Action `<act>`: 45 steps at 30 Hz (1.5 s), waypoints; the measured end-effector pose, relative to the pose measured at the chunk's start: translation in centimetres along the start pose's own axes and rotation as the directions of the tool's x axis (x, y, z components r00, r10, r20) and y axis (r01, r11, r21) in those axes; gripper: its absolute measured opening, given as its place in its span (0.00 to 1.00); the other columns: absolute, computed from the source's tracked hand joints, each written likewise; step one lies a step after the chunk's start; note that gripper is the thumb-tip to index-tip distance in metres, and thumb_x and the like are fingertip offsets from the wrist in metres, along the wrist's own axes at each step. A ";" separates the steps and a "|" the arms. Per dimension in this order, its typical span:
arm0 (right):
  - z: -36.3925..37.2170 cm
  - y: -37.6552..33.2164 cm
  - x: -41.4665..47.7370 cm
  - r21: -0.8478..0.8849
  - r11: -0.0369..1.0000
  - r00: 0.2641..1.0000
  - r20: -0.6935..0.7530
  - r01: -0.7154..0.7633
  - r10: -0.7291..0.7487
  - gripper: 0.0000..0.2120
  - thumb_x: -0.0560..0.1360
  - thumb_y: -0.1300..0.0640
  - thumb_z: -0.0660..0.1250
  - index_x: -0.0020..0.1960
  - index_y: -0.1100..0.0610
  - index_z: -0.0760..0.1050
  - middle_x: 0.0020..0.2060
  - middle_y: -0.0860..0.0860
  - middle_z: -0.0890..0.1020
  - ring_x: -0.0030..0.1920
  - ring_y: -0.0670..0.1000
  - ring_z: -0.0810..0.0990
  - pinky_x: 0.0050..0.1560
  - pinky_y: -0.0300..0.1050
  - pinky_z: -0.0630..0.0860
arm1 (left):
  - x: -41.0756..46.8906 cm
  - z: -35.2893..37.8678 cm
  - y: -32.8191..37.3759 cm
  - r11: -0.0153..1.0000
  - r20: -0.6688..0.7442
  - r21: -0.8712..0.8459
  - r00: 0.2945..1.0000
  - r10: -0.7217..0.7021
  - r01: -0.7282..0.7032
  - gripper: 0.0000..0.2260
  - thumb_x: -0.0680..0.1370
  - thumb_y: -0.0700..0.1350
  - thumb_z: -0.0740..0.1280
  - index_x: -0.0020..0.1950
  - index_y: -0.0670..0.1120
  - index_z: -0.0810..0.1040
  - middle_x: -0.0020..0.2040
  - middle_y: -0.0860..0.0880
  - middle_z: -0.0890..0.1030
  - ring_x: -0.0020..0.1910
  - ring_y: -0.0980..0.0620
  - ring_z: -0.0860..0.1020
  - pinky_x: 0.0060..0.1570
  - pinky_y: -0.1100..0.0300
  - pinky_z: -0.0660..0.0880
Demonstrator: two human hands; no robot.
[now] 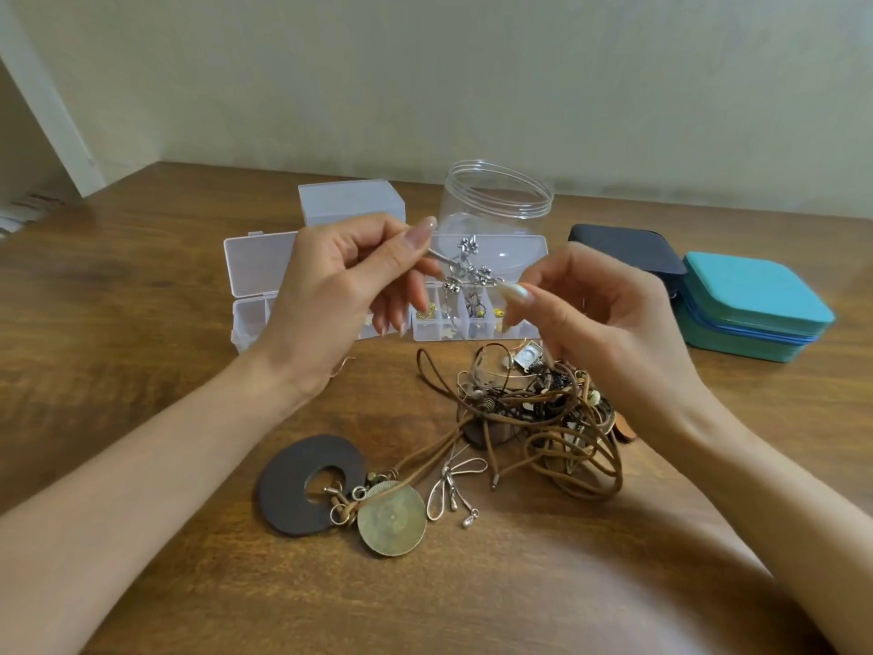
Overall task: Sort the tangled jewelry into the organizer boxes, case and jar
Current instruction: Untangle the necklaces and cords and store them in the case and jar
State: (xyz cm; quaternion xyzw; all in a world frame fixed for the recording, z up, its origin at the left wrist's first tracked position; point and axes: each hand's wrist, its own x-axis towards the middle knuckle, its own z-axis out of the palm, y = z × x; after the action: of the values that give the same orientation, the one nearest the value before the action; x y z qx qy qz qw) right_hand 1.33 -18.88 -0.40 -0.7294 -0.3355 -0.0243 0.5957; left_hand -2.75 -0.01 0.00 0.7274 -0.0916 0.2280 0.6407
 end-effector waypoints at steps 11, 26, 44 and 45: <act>0.0 0.2 0.1 0.038 0.998 0.995 -0.092 0.053 -0.049 0.05 0.71 0.53 0.70 0.42 0.55 0.80 0.31 0.48 0.81 0.27 0.41 0.70 0.29 0.31 0.66 | -0.4 0.4 -0.4 1.000 0.169 0.010 0.986 -0.006 0.004 0.06 0.75 0.47 0.69 0.40 0.45 0.80 0.39 0.49 0.81 0.32 0.56 0.75 0.27 0.67 0.71; -0.8 0.6 0.3 -0.228 0.945 0.961 -0.090 0.236 -0.262 0.02 0.74 0.54 0.70 0.44 0.52 0.78 0.35 0.43 0.80 0.32 0.46 0.78 0.33 0.37 0.73 | -0.6 0.8 -0.4 1.000 0.272 0.007 0.962 0.005 -0.008 0.06 0.76 0.44 0.64 0.44 0.41 0.75 0.40 0.49 0.81 0.35 0.54 0.78 0.29 0.63 0.74; 0.2 0.7 0.3 0.310 0.924 0.971 0.153 -0.222 0.182 0.06 0.69 0.60 0.69 0.42 0.63 0.80 0.33 0.57 0.83 0.29 0.51 0.78 0.30 0.39 0.77 | -0.5 0.2 -0.1 0.992 0.052 0.076 0.994 0.093 -0.097 0.14 0.78 0.46 0.60 0.34 0.42 0.70 0.24 0.50 0.70 0.22 0.54 0.68 0.23 0.69 0.64; 0.1 0.6 0.3 0.307 0.928 0.975 0.132 -0.211 0.178 0.07 0.69 0.60 0.69 0.43 0.63 0.80 0.33 0.57 0.83 0.29 0.51 0.78 0.29 0.38 0.76 | -0.4 0.1 -0.1 0.993 0.058 0.074 0.995 0.085 -0.090 0.14 0.78 0.46 0.61 0.33 0.42 0.70 0.24 0.49 0.70 0.21 0.54 0.68 0.22 0.69 0.64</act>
State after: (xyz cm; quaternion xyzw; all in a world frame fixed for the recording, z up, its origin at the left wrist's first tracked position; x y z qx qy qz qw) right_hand 1.85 -18.68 -0.83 -0.6532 -0.2911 0.1266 0.6874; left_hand -3.07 -0.18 -0.27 0.7525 -0.1321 0.2392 0.5992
